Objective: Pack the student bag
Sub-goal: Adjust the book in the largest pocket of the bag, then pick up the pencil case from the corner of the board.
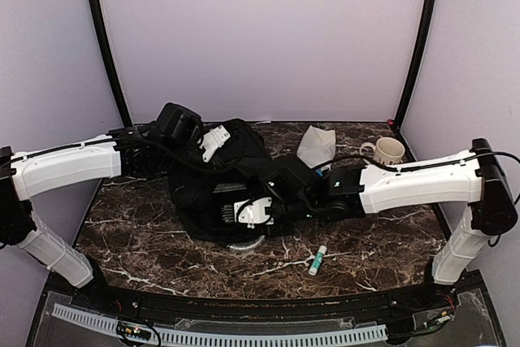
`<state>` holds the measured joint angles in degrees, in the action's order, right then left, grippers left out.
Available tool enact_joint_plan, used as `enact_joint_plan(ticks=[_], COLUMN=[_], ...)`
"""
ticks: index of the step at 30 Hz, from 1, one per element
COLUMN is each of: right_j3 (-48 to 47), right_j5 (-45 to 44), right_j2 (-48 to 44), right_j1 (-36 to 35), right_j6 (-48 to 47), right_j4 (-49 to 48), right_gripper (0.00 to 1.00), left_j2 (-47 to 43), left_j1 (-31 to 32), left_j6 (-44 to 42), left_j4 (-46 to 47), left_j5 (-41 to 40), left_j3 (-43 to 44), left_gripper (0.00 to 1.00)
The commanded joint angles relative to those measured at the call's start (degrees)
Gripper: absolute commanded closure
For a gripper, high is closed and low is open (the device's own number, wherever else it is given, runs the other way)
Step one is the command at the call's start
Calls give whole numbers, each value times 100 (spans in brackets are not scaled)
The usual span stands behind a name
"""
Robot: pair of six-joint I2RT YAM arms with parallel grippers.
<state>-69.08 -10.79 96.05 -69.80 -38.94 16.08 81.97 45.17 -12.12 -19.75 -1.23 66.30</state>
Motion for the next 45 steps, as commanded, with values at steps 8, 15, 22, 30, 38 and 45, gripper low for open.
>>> enact_joint_plan(ticks=[8, 15, 22, 30, 38, 45], right_j3=[-605, -1515, -2426, -3184, -3893, -4173], right_j5=[1396, 763, 1420, 2037, 2152, 2159], right_j2=[-285, 862, 1861, 2747, 3381, 3693], right_j1=[2580, 4035, 5282, 5548, 5549, 5522], right_j6=[1655, 3198, 4174, 4465, 4719, 4784], right_j4=[1383, 1293, 1186, 1506, 1739, 1852], right_gripper=[58, 54, 43, 43, 40, 41], left_j2=[370, 438, 386, 397, 398, 407], left_j1=[-62, -42, 19, 27, 27, 21], left_j6=[-123, -56, -62, -88, -93, -128], left_j4=[378, 252, 197, 184, 173, 154], left_j5=[929, 1221, 1131, 1135, 1145, 1102], left_j3=[-477, -407, -381, -356, -337, -309], left_gripper=[100, 100, 100, 100, 100, 100])
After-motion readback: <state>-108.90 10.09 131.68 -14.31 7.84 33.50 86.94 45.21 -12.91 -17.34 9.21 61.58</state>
